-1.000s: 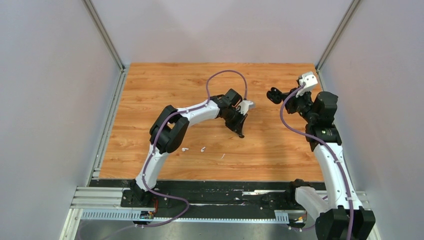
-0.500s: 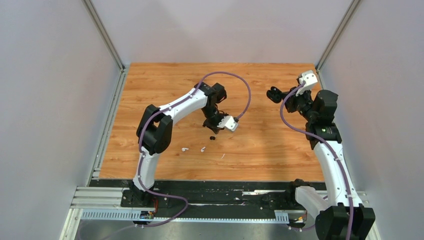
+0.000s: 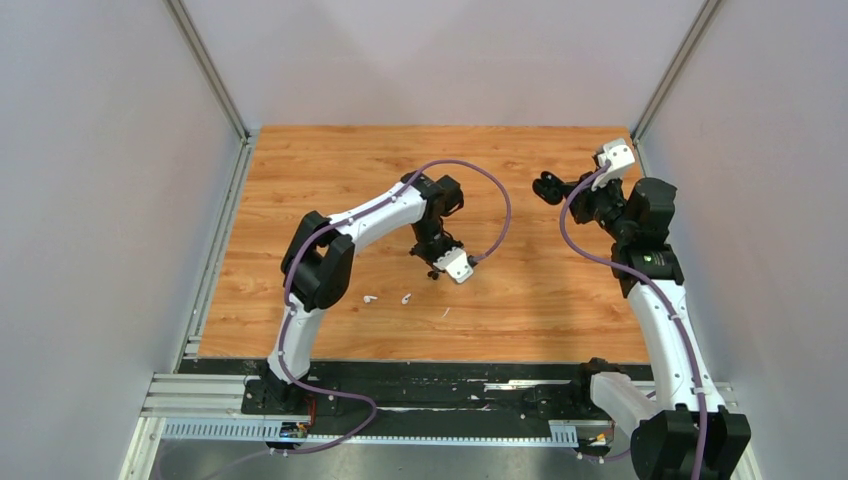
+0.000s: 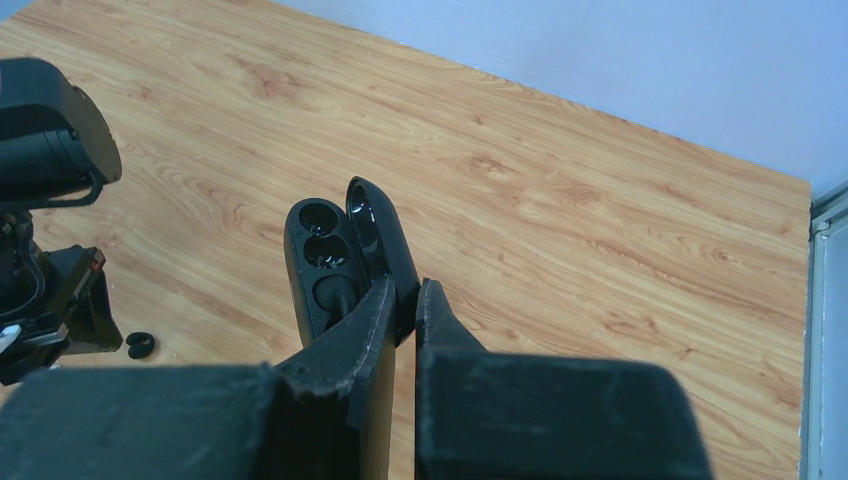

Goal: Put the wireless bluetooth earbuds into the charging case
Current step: Pick up the earbud from the center of the board.

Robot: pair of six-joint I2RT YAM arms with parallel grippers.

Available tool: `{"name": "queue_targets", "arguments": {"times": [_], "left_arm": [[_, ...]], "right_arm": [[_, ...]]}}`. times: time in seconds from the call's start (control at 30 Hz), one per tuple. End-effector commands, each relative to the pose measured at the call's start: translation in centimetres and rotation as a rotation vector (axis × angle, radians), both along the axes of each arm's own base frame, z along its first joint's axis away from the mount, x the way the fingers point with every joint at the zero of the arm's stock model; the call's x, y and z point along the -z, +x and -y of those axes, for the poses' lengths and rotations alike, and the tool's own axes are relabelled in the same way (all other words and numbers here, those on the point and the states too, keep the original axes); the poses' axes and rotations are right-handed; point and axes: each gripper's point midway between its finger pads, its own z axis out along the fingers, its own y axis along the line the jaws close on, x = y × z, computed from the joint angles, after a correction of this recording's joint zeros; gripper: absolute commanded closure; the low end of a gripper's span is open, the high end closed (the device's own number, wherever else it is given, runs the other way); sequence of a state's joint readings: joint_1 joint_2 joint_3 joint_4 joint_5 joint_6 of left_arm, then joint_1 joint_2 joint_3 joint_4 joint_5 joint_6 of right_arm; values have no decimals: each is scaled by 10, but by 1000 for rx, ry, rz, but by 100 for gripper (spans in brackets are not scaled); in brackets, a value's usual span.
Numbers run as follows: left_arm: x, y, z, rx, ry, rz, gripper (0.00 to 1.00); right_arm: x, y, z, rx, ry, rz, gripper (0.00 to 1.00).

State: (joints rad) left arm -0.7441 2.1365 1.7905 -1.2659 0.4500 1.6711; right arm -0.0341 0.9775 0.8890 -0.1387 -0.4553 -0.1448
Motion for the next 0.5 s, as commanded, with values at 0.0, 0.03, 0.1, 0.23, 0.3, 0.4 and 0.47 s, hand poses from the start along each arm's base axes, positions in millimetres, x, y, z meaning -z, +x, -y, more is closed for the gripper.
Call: {"name": "queue_targets", "arguments": {"times": [0.0,0.03,0.1,0.23,0.3,0.4,0.47], "left_arm": [[-39,24,18,-164,-116,19,87],[-42,29,16,-202,-125,5,80],[-46,34,17,-267,-140,-40,70],[-42,38,21,-345,-153,-132,56],[-35,39,25,-367,-161,-165,51],[-28,42,30,-363,-178,-176,44],[-23,45,34,-361,-183,-173,41]], "right_arm": [[-26,3,1,-2,-11,73,100],[-25,4,1,-2,-12,68,100],[-20,4,1,-8,-14,49,100],[-22,5,0,-16,-19,24,100],[-26,5,0,-17,-16,15,100],[-30,7,-1,-23,-11,6,100],[-30,9,-1,-24,-13,4,100]]}}
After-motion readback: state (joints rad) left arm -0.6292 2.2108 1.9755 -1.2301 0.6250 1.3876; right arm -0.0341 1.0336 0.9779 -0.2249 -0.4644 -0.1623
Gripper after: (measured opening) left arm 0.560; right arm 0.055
